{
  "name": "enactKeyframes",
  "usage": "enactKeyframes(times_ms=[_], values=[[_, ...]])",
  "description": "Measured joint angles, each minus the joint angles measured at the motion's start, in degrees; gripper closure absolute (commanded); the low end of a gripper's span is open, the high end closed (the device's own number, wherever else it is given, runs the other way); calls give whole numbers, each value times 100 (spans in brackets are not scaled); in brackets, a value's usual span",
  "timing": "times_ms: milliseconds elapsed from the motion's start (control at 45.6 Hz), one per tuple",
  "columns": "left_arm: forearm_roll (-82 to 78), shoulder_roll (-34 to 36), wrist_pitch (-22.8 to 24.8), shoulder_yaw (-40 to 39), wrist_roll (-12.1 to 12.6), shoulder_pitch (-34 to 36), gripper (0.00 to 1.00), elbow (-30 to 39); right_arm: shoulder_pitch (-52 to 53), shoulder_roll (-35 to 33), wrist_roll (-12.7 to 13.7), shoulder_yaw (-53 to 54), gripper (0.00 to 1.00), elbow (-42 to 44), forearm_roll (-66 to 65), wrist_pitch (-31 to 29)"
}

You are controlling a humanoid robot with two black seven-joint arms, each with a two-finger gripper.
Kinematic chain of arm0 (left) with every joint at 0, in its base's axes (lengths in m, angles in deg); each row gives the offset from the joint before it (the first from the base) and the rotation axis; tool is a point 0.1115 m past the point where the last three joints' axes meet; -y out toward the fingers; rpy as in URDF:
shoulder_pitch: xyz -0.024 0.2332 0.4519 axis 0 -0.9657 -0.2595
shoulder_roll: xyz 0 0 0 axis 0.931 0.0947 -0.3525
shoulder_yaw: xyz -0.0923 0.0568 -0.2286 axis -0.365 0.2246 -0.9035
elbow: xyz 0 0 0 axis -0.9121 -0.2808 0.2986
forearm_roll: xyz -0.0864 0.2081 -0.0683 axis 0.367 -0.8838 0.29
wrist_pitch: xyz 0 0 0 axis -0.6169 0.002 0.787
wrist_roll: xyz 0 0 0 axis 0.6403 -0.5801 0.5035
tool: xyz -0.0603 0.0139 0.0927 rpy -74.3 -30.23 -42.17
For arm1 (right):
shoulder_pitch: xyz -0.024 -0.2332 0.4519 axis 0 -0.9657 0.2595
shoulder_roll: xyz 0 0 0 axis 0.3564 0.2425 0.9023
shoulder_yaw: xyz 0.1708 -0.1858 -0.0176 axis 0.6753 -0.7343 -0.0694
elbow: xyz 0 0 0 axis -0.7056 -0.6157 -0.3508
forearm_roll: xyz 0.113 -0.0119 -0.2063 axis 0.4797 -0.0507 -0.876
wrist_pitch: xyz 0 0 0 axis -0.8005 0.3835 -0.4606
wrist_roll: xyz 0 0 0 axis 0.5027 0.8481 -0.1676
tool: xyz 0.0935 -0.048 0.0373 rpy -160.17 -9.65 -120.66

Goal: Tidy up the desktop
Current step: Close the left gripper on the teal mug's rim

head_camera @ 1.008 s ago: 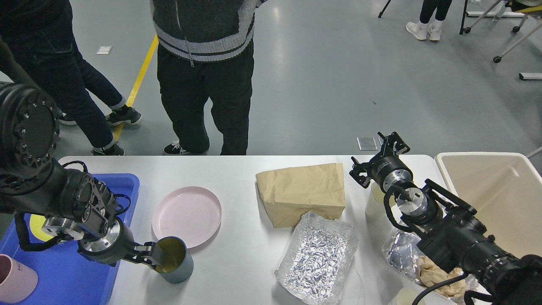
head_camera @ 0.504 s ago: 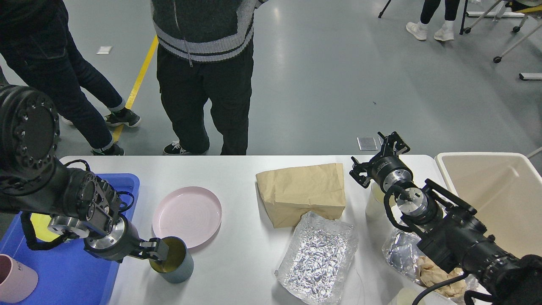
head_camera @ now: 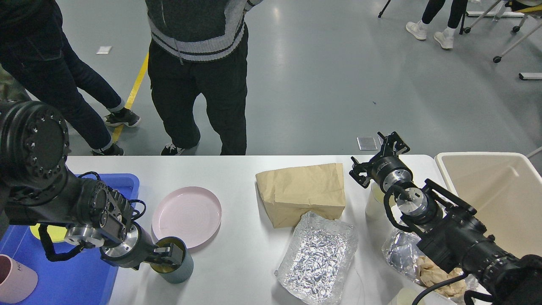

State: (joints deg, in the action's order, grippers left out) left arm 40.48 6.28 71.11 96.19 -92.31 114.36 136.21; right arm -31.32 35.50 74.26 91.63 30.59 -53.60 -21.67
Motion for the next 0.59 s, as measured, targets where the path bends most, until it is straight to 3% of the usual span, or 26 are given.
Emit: enactKeyframes(times_ms=[241,592], values=[[0,0,0,0,43,-106,9,-121,2,0,0,0,0,0,0,0],[0,7,-55,-3,87,-292,23,-255,4,-2,0,0,0,0,-2,0]])
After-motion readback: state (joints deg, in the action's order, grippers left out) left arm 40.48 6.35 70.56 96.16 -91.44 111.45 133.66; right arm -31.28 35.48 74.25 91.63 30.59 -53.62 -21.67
